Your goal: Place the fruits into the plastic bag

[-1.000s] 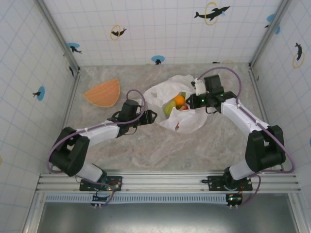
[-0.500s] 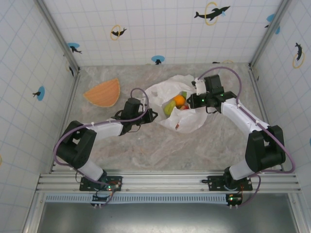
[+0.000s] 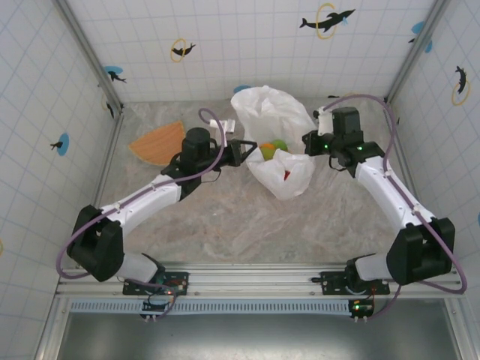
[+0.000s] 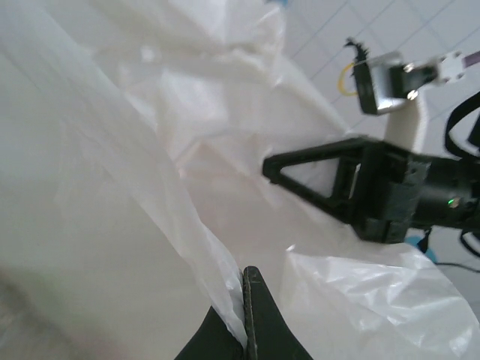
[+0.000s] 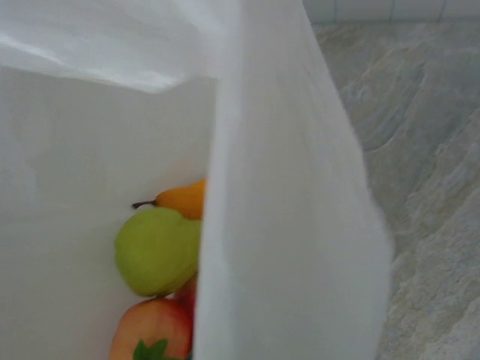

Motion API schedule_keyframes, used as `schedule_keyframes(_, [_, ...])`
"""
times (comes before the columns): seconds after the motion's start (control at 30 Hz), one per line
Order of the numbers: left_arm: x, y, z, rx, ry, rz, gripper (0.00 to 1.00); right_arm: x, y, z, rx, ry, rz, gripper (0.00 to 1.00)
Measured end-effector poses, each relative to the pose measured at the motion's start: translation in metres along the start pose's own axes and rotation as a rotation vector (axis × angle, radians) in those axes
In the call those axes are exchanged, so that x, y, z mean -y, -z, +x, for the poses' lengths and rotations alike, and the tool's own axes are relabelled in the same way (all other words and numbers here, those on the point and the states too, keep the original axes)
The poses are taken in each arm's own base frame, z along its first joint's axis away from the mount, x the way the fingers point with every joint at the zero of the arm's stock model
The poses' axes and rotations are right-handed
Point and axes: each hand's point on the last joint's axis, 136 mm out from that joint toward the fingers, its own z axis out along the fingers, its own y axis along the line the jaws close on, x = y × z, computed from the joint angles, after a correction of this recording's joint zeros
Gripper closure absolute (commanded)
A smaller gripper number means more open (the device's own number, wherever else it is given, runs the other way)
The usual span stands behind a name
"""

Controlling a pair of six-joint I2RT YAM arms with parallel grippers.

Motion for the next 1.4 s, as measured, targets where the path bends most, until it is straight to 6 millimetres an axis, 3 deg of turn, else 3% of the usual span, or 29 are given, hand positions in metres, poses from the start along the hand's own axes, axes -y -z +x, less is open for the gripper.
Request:
schedule_keyframes(0.13, [0.019,0.001,-0.023,0.040,-0.027,0.034,1.00,-0.003,0.016,-0.018,0.060,0.013,0.012,1.00])
schedule_keyframes(0.3, [0.016,0.001,-0.024,0.035,-0.038,0.012,1.00,-0.003,0.022,-0.025,0.093,0.012,0.020,1.00])
schedule_keyframes(0.5, [-0.015,-0.008,-0.011,0.004,-0.024,-0.092,1.00,-0.001,0.017,-0.022,0.088,0.001,0.016,1.00])
schedule_keyframes(0.73, [-0.068,-0.019,0.016,-0.067,0.012,-0.248,1.00,0.015,-0.015,0.010,-0.011,-0.036,0.023,1.00])
schedule_keyframes(0.83, [-0.081,-0.019,0.022,-0.086,0.022,-0.288,0.97,0.019,-0.023,0.020,-0.044,-0.051,0.027,0.98])
schedule_keyframes(1.0, [-0.086,-0.017,0.021,-0.083,0.013,-0.312,0.89,0.021,-0.024,0.021,-0.047,-0.056,0.023,0.94])
schedule_keyframes(1.17, [-0.088,-0.014,0.019,-0.074,0.000,-0.328,0.73,0.019,-0.024,0.020,-0.045,-0.063,0.014,0.87])
schedule_keyframes(1.4, [-0.079,-0.001,0.003,-0.022,-0.040,-0.335,0.51,0.016,-0.018,0.015,-0.026,-0.071,0.005,0.58])
